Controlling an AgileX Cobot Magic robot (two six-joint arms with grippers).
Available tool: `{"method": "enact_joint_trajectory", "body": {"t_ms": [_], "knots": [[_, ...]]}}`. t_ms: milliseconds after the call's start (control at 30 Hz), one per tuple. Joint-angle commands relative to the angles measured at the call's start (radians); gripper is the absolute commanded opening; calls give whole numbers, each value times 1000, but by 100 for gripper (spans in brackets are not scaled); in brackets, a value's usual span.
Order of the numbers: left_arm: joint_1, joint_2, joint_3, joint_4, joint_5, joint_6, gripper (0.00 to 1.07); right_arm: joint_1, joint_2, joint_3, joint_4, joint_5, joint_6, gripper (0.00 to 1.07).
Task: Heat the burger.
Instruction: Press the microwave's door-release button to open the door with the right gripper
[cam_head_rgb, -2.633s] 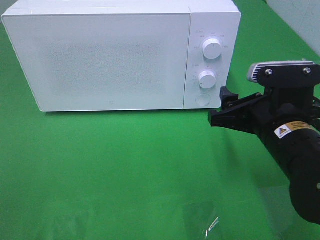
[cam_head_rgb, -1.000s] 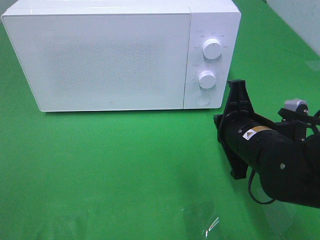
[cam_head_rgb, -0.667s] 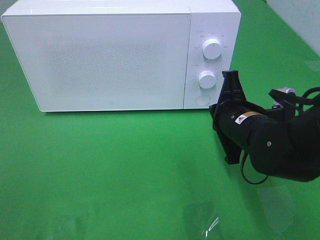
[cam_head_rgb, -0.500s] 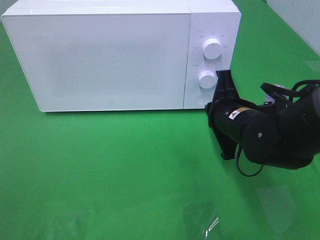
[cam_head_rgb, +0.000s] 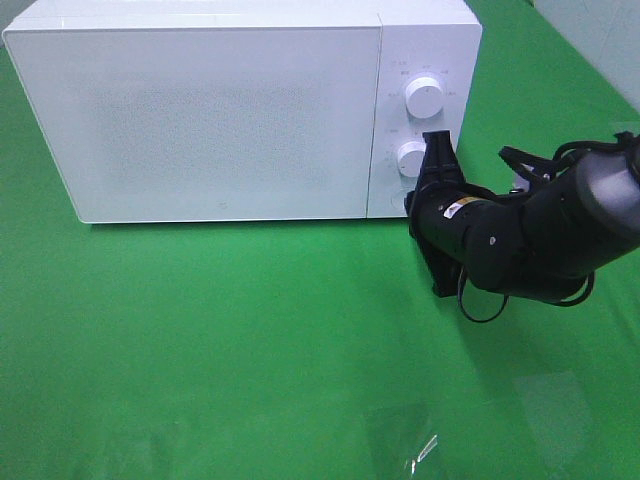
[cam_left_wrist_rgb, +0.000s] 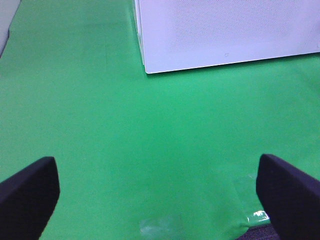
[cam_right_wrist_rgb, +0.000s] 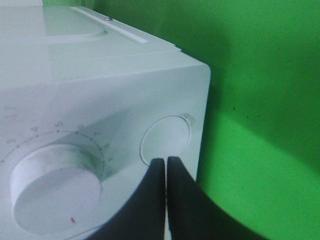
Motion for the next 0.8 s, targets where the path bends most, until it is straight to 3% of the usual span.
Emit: {"method": "enact_joint_trajectory", "body": {"t_ms": [33,800], "knots": [[1,-7,3,3,-11,-4,100,-10,16,-24,-15,7,2,0],[1,-7,3,3,-11,-4,100,-33,66,-109,40,-83,2,0]]}}
